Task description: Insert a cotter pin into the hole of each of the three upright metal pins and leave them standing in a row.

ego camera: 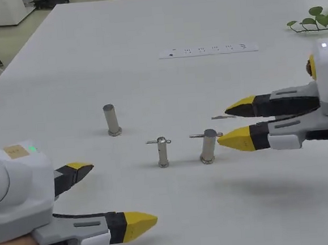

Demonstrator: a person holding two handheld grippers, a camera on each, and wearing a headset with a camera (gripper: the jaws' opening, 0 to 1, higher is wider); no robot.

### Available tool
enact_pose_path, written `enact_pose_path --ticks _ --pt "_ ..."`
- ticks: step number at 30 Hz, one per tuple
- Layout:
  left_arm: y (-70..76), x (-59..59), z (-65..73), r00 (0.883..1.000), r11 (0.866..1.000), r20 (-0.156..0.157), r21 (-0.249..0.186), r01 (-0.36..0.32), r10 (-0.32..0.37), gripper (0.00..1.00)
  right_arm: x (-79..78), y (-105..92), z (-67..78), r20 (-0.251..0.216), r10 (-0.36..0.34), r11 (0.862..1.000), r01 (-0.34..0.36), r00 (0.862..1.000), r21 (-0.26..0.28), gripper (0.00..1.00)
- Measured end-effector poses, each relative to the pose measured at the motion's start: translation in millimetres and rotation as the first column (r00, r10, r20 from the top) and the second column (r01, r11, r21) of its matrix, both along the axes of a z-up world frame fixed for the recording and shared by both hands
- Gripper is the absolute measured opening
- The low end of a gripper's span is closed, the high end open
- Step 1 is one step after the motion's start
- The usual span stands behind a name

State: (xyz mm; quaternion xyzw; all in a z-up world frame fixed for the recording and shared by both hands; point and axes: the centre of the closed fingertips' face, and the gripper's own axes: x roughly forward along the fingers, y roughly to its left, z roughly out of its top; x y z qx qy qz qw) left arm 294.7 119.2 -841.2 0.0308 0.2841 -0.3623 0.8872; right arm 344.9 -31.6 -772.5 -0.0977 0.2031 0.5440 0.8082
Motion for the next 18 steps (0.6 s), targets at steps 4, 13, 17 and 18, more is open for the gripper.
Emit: enact_pose_path --ticks 4,13,17,18 --pt "-2.6 -2.8 -0.6 1.000 1.000 -0.012 -0.013 0.010 -0.010 0.90 -3.8 -6.3 7.4 -0.001 -0.030 0.999 0.030 1.000 0.015 0.57" --pt "1.8 -1.0 3.5 1.000 0.998 -0.022 -0.051 -0.020 0.019 0.92 -24.9 -17.4 8.7 -0.059 -0.072 0.996 0.075 0.996 0.041 0.84" --pt "6.9 1.1 3.5 0.999 0.998 -0.021 -0.047 -0.031 0.030 0.92 -32.9 -21.7 9.2 -0.129 -0.117 0.990 0.127 0.985 0.068 0.93" --pt "8.0 1.6 3.2 0.999 0.998 -0.022 -0.047 -0.033 0.032 0.92 -33.7 -22.5 9.0 -0.128 -0.118 0.989 0.128 0.985 0.070 0.94"
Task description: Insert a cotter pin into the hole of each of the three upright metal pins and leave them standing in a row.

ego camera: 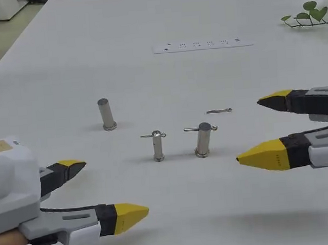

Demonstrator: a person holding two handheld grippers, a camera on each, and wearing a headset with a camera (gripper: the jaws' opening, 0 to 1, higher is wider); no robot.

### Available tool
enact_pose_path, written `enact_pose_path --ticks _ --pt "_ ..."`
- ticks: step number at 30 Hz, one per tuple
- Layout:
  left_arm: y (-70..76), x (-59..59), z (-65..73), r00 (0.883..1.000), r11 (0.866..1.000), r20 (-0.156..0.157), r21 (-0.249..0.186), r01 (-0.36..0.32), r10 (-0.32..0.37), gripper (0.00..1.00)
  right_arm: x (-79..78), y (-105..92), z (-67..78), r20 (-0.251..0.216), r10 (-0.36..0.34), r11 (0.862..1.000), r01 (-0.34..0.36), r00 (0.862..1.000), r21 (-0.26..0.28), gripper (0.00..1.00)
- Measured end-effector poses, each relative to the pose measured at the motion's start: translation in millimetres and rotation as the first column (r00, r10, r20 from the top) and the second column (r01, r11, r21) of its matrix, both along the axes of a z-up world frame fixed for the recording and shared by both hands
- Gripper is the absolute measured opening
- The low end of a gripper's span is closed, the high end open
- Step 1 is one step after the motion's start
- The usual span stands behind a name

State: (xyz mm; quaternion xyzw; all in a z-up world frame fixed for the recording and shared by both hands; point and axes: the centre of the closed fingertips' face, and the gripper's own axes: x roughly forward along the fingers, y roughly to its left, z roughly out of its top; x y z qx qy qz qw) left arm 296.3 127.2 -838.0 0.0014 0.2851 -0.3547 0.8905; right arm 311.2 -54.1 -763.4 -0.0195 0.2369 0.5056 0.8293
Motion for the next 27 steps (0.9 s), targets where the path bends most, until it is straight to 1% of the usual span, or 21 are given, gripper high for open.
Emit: enact_pose_path --ticks 2,4,7,9,10,13,17,18,20,22,24,26,27 --pt "2.2 0.7 -1.0 1.000 1.000 -0.007 0.002 -0.001 0.001 0.92 -1.3 -2.2 -1.2 0.001 -0.010 1.000 0.010 1.000 0.001 0.94" --pt "3.7 1.5 -1.2 1.000 1.000 -0.007 0.007 -0.003 0.003 0.92 -4.0 -3.6 -2.7 -0.013 -0.021 1.000 0.021 1.000 0.008 0.95" --pt "4.5 2.4 -0.4 1.000 1.000 -0.007 0.008 -0.002 0.002 0.92 -8.0 -4.7 -5.4 -0.042 -0.039 0.999 0.040 0.998 0.023 1.00" --pt "5.1 3.3 0.2 1.000 1.000 -0.006 0.008 -0.002 0.002 0.92 -10.4 -6.7 -7.9 -0.057 -0.052 0.998 0.054 0.997 0.031 1.00" --pt "5.7 3.9 0.3 1.000 1.000 -0.004 0.009 -0.004 0.004 0.92 -12.8 -7.8 -10.8 -0.070 -0.057 0.998 0.059 0.996 0.029 1.00" --pt "7.5 6.0 0.9 1.000 1.000 -0.002 0.009 -0.011 0.011 0.92 -16.7 -10.4 -16.9 -0.083 -0.068 0.997 0.069 0.994 0.018 1.00" --pt "10.9 11.3 2.8 1.000 1.000 0.008 0.012 -0.028 0.028 0.91 -25.4 -12.3 -25.5 -0.116 -0.075 0.997 0.077 0.990 0.011 1.00" --pt "11.2 13.4 3.8 0.999 0.999 0.010 0.004 -0.036 0.036 0.91 -27.4 -12.4 -27.3 -0.123 -0.076 0.997 0.077 0.990 0.009 1.00" --pt "11.5 16.8 5.5 0.999 0.999 0.011 -0.010 -0.051 0.051 0.89 -30.5 -12.7 -30.6 -0.124 -0.080 0.997 0.081 0.989 0.000 1.00" --pt "12.6 21.6 8.3 0.997 0.998 0.026 -0.017 -0.067 0.068 0.88 -33.6 -12.7 -32.6 -0.126 -0.082 0.997 0.082 0.989 -0.004 1.00" --pt "13.3 26.1 10.5 0.996 0.996 0.032 -0.026 -0.082 0.083 0.87 -37.4 -11.4 -32.8 -0.118 -0.070 0.998 0.070 0.991 -0.003 1.00" --pt "14.5 30.1 12.3 0.994 0.995 0.042 -0.026 -0.099 0.100 0.85 -38.4 -11.9 -34.6 -0.115 -0.074 0.997 0.073 0.991 -0.014 1.00" --pt "15.9 34.5 15.1 0.991 0.992 0.053 -0.035 -0.120 0.122 0.84 -38.5 -12.8 -35.9 -0.117 -0.077 0.997 0.075 0.990 -0.018 1.00"
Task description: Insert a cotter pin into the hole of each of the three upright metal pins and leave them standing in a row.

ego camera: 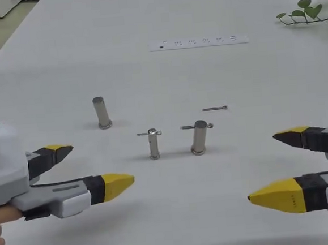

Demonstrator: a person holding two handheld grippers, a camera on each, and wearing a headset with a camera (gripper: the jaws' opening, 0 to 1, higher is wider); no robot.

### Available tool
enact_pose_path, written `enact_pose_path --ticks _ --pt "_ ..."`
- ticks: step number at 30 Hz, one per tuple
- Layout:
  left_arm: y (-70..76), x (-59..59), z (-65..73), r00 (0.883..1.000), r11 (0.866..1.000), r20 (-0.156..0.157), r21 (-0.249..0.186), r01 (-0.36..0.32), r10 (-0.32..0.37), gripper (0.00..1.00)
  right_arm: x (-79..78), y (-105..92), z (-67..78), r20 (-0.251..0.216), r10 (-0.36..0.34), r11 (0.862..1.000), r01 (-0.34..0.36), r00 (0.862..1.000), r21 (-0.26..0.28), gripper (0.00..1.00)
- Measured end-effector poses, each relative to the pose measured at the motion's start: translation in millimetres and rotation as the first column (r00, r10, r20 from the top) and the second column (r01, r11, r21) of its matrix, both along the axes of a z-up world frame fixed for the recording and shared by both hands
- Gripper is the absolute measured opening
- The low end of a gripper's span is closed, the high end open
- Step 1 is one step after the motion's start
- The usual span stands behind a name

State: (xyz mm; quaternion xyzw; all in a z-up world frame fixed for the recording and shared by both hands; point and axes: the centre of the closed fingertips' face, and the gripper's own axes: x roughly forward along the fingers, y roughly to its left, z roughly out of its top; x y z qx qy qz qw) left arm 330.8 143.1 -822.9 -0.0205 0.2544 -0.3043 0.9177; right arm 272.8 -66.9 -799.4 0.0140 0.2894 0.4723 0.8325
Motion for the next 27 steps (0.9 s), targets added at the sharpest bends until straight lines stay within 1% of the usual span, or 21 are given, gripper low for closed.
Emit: enact_pose_path --ticks 2,5,6,8,9,11,12,13,17,19,22,24,27 --pt "3.2 10.4 9.0 0.997 0.996 0.023 -0.054 -0.069 0.071 0.83 -0.1 -0.7 -1.2 -0.004 -0.006 1.000 0.006 1.000 0.000 1.00" --pt "8.1 19.6 16.8 0.993 0.993 0.053 -0.065 -0.101 0.105 0.80 -2.2 -1.1 -3.9 -0.016 -0.016 1.000 0.016 1.000 0.005 1.00" --pt "9.2 24.4 21.6 0.990 0.988 0.060 -0.090 -0.122 0.127 0.77 -2.7 -0.9 -4.4 -0.017 -0.015 1.000 0.016 1.000 0.007 1.00" --pt "11.5 31.5 27.8 0.986 0.981 0.064 -0.125 -0.148 0.157 0.74 -3.2 -0.3 -5.4 -0.015 -0.014 1.000 0.014 1.000 0.009 1.00" --pt "13.0 34.1 28.7 0.984 0.979 0.064 -0.127 -0.157 0.166 0.74 -3.2 -0.1 -5.8 -0.014 -0.014 1.000 0.014 1.000 0.008 1.00" --pt "13.9 40.1 28.5 0.984 0.982 0.067 -0.107 -0.155 0.163 0.73 -2.7 0.3 -6.1 -0.008 -0.016 1.000 0.016 1.000 0.011 1.00" --pt "15.1 43.6 26.9 0.985 0.985 0.070 -0.080 -0.155 0.161 0.72 -2.5 0.6 -6.2 -0.010 -0.018 1.000 0.018 1.000 0.015 1.00" --pt "15.2 45.7 26.2 0.985 0.986 0.074 -0.064 -0.151 0.156 0.71 -2.6 1.1 -6.7 -0.013 -0.019 1.000 0.019 1.000 0.017 1.00" --pt "14.2 55.1 24.1 0.985 0.988 0.084 -0.028 -0.149 0.151 0.67 -2.7 1.2 -9.2 -0.019 -0.019 1.000 0.019 1.000 0.010 1.00" --pt "13.3 59.3 21.3 0.986 0.990 0.082 -0.009 -0.141 0.142 0.63 -3.0 1.1 -9.5 -0.021 -0.019 1.000 0.020 1.000 0.010 1.00" --pt "13.6 66.3 16.2 0.987 0.990 0.076 0.013 -0.142 0.141 0.54 -3.1 0.7 -9.6 -0.023 -0.023 1.000 0.023 0.999 0.010 1.00" --pt "14.6 72.0 12.7 0.987 0.989 0.072 0.027 -0.148 0.146 0.53 -3.5 0.5 -10.0 -0.024 -0.022 1.000 0.022 0.999 0.009 0.99" --pt "18.4 79.0 7.7 0.985 0.985 0.066 0.062 -0.161 0.157 0.52 -4.6 0.6 -11.1 -0.029 -0.020 1.000 0.020 0.999 0.005 0.99"
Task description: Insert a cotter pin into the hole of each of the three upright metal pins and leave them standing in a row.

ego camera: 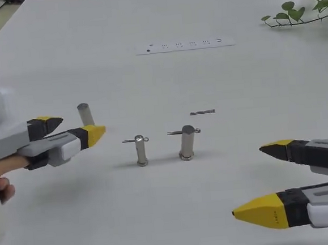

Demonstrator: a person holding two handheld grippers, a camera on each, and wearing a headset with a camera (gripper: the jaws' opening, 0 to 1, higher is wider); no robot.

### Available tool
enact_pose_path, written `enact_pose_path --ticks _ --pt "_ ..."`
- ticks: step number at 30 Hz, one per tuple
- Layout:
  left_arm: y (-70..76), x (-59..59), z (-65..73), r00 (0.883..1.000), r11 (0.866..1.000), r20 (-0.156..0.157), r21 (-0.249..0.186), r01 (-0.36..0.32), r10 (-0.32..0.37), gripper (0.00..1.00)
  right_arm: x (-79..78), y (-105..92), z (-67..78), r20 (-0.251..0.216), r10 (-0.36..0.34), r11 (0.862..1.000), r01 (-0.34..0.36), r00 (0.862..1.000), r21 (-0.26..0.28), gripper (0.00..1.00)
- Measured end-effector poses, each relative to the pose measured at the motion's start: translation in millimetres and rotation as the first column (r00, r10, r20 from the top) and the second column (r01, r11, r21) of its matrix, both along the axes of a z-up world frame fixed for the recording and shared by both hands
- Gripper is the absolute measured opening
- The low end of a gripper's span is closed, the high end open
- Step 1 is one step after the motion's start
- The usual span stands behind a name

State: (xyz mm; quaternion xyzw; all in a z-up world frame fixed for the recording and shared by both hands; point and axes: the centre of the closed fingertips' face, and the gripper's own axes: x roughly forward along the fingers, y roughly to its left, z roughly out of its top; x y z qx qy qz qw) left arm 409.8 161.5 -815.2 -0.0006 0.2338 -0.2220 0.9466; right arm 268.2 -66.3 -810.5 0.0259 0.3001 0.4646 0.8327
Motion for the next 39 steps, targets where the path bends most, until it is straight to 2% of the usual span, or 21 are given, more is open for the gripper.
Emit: enact_pose_path --ticks 5,6,7,8,17,22,25,31,34,39 --pt "1.7 11.4 -2.5 1.000 1.000 0.002 -0.003 -0.005 0.005 0.44 0.7 -0.6 -0.8 -0.006 -0.005 1.000 0.005 1.000 -0.002 0.99" --pt "1.2 12.4 -3.9 1.000 1.000 0.002 0.004 0.001 -0.001 0.43 0.9 -0.6 -0.7 -0.008 -0.008 1.000 0.008 1.000 0.000 0.99" --pt "2.3 13.8 -6.9 1.000 0.999 0.004 0.039 0.017 -0.017 0.42 1.5 -1.1 -1.2 -0.009 -0.013 1.000 0.013 1.000 -0.001 0.99" --pt "3.2 14.5 -8.8 1.000 0.998 0.002 0.056 0.020 -0.020 0.41 1.6 -1.6 -1.9 -0.010 -0.016 1.000 0.016 1.000 -0.005 0.99" --pt "1.6 23.6 -14.0 1.000 0.999 0.001 0.041 0.019 -0.019 0.32 1.5 -7.6 -7.4 -0.030 -0.046 0.999 0.046 0.998 -0.017 0.98" --pt "0.7 30.0 -13.1 1.000 1.000 0.011 0.023 0.006 -0.006 0.28 -0.4 -7.7 -9.9 -0.045 -0.059 0.998 0.058 0.997 -0.011 0.98" --pt "1.0 32.7 -15.1 1.000 1.000 -0.006 -0.008 -0.008 0.008 0.24 -0.7 -6.9 -9.4 -0.044 -0.061 0.998 0.061 0.997 -0.008 0.98" --pt "1.8 35.6 -16.4 1.000 1.000 -0.002 0.005 -0.012 0.012 0.17 -1.3 -6.3 -8.7 -0.047 -0.063 0.998 0.063 0.997 0.000 0.98" --pt "0.9 36.0 -15.1 1.000 0.999 0.017 0.039 0.004 -0.004 0.15 -2.1 -6.6 -8.8 -0.053 -0.069 0.998 0.070 0.996 0.009 0.98" --pt "-1.1 36.0 -14.7 1.000 0.999 0.019 0.047 0.016 -0.017 0.12 -3.8 -7.9 -9.5 -0.057 -0.073 0.997 0.074 0.996 0.008 0.97"
